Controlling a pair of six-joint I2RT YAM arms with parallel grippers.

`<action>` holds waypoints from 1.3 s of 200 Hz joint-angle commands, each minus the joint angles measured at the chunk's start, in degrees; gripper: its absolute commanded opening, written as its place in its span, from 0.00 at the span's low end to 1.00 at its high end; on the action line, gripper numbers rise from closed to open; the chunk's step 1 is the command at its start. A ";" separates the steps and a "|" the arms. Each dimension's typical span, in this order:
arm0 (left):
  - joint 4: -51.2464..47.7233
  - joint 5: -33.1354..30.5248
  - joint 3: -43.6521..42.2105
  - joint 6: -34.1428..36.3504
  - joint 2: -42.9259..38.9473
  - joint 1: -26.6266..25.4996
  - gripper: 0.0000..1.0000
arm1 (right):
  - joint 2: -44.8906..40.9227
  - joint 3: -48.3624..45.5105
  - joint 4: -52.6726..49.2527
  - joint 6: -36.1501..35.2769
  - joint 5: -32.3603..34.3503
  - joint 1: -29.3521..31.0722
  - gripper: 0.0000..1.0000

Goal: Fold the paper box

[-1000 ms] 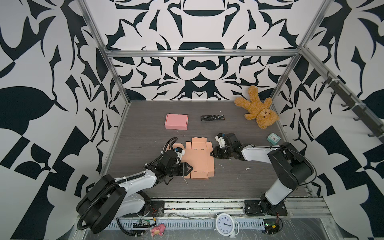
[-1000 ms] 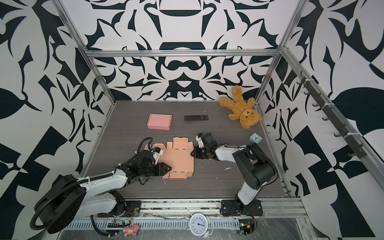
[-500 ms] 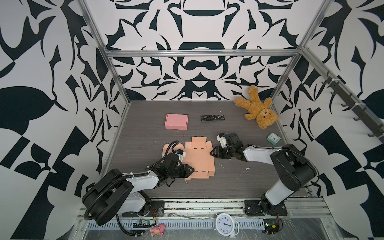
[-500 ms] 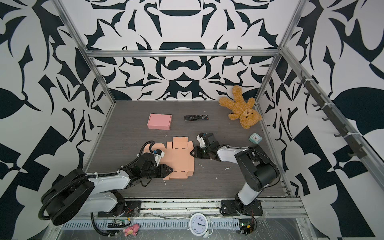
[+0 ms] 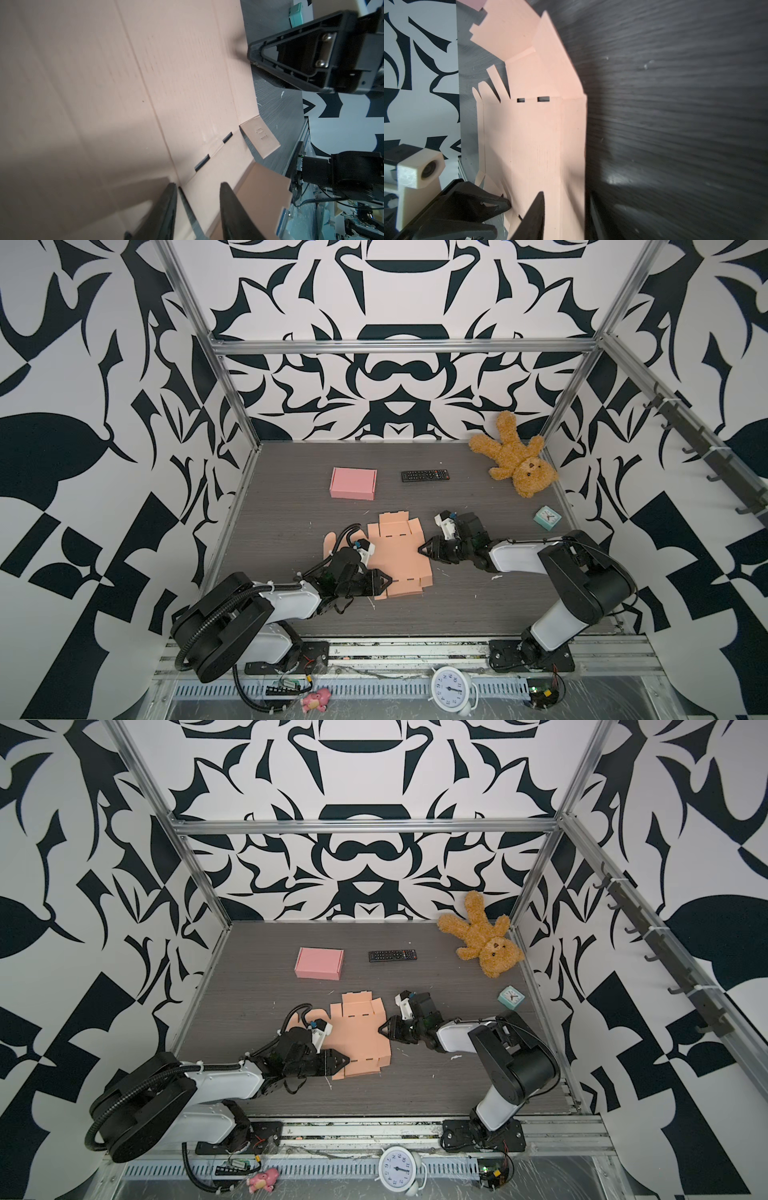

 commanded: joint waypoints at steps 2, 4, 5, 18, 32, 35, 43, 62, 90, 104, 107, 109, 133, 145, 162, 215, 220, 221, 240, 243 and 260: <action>-2.12 -1.11 -1.06 -1.57 2.02 -1.12 0.39 | 0.77 -0.78 -0.13 1.32 -0.63 0.41 0.30; -2.04 -1.10 -1.06 -1.58 2.09 -1.19 0.39 | 0.77 -0.78 -0.03 1.38 -0.66 0.42 0.30; -1.99 -1.08 -1.06 -1.64 2.14 -1.20 0.39 | 0.77 -0.78 -0.01 1.34 -0.67 0.38 0.29; -1.59 -1.22 -1.14 -1.90 2.38 -1.47 0.39 | 0.73 -0.70 0.01 1.24 -0.69 0.38 0.25; -1.42 -1.29 -1.08 -2.09 2.56 -1.65 0.39 | 0.68 -0.63 -0.12 1.11 -0.76 0.39 0.20; -1.40 -1.27 -1.11 -2.07 2.57 -1.70 0.39 | 0.71 -0.61 -0.20 0.95 -0.76 0.45 0.19; -1.36 -1.33 -1.02 -2.18 2.47 -1.74 0.39 | 0.73 -0.44 -0.58 0.52 -0.85 0.43 0.16; -1.35 -1.41 -1.14 -2.24 2.00 -1.83 0.39 | 0.13 0.04 -2.29 -0.72 -0.94 0.38 0.10; -1.64 -1.70 -1.49 -2.11 0.27 -1.83 0.40 | -2.67 2.09 -9.45 -5.17 0.20 0.36 0.02; -2.76 -1.77 -1.50 -2.09 -1.29 -1.83 0.43 | -4.81 3.82 -15.47 -8.49 1.55 0.41 0.00; -3.02 -1.86 -1.52 -1.95 -1.71 -1.83 0.44 | -5.30 4.23 -16.78 -9.40 1.68 0.43 0.00; -3.26 -1.97 -1.50 -1.90 -2.05 -1.83 0.44 | -5.62 4.52 -17.72 -9.96 1.87 0.43 0.00; -7.77 -3.11 -0.54 -0.09 -7.51 -1.83 0.48 | -9.07 8.58 -28.75 -16.34 3.85 0.51 0.00; -10.60 -3.66 0.45 1.13 -10.01 -1.74 0.49 | -10.93 10.31 -33.17 -18.80 4.98 0.56 0.00; -15.08 -4.93 2.23 2.88 -13.34 -1.66 0.50 | -13.53 12.05 -37.51 -21.70 6.28 0.88 0.00; -19.79 -4.99 8.98 7.11 -15.09 1.75 0.29 | -17.06 17.45 -47.75 -27.67 15.32 6.62 0.00; -19.62 -4.73 9.80 7.38 -14.14 2.33 0.27 | -17.07 17.81 -48.16 -27.82 16.17 7.43 0.00; -19.57 -4.66 10.00 7.41 -13.97 2.45 0.26 | -17.07 17.83 -48.29 -27.85 16.32 7.53 0.00; -17.14 -3.56 12.78 7.69 -9.19 4.25 0.20 | -17.14 18.90 -48.98 -27.79 18.19 9.67 0.00; -16.53 -3.74 13.07 7.62 -8.36 4.42 0.18 | -17.19 18.98 -48.97 -27.71 18.36 9.81 0.00; -13.57 -3.19 14.95 7.27 -3.79 5.91 0.12 | -17.16 19.38 -48.95 -27.52 18.73 10.18 0.00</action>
